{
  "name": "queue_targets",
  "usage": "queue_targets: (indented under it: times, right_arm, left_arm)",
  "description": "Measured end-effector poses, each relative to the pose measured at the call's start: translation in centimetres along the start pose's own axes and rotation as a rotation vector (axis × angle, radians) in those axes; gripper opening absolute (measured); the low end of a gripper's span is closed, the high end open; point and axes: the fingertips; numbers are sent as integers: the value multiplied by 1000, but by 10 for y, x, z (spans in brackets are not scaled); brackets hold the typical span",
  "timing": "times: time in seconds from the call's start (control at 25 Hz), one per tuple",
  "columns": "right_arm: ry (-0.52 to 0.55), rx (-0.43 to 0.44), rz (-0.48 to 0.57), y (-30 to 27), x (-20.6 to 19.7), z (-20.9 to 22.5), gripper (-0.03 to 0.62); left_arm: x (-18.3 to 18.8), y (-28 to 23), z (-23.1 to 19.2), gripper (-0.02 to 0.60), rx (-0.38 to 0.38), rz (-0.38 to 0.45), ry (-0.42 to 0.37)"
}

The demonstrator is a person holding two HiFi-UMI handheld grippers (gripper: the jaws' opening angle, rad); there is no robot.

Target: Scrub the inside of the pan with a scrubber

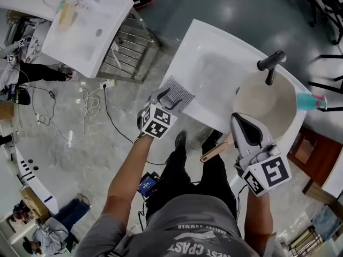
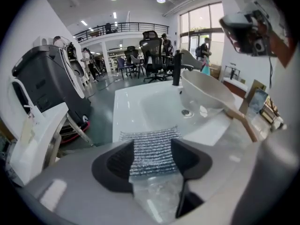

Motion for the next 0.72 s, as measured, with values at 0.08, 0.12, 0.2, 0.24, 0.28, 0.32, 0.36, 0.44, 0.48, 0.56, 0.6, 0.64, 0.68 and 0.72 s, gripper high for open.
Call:
queue_targets:
  times: [0.08, 0.12, 0.2, 0.24, 0.28, 0.32, 0.36, 0.44, 0.48, 0.56, 0.6, 0.64, 0.68, 0.72]
  right_arm:
    - [-2, -2, -2, 0, -1, 0, 2]
    - [-3, -3, -3, 0, -2, 0, 2]
    - [-6, -5, -3, 0, -3, 1, 2]
    - [-8, -7, -2, 0, -3, 2, 2]
    - [-10, -9, -1, 1, -4, 3, 2]
    - [-12, -11, 0, 1, -4, 4, 2]
    - [-13, -13, 1, 2, -3, 5, 2]
    - [-15, -16, 6, 2, -2, 7, 2]
    - [-16, -17, 8, 3, -1, 8, 2]
    - [-18, -21, 13, 4, 0, 9, 2]
    - [-19, -23, 15, 5, 1, 10, 2]
    - [-20, -26, 17, 6, 1, 11, 2]
    - [-21, -29, 19, 7, 2, 12, 2]
    - [-22, -32, 21, 8, 3, 13, 2]
  left_arm:
    - [-7, -9, 2, 265, -6, -25, -25]
    - [-8, -12, 1, 265, -10, -24, -20]
    - [-7, -15, 1, 259, -22, -20, -4]
    - [-7, -16, 2, 242, -29, -24, 0]
    - [-7, -17, 3, 230, -34, -29, 1]
    - [-8, -18, 4, 222, -37, -34, 0]
    - [-8, -19, 5, 215, -38, -38, -1]
    - [-8, -20, 7, 198, -42, -43, -4]
    - [-9, -20, 7, 186, -44, -44, -5]
    - [-10, -21, 8, 166, -51, -43, -3]
    - [-10, -21, 8, 153, -54, -43, 0]
    - [-10, -21, 8, 141, -55, -42, 4]
    - [-9, -21, 9, 130, -56, -40, 6]
    - [-9, -20, 9, 113, -55, -37, 8]
Point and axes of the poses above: the fingertips, and each gripper's own axes: y backward along the fingers, z to its right, x out of its top, and after that the axes turned 3 degrees about y, right-handed
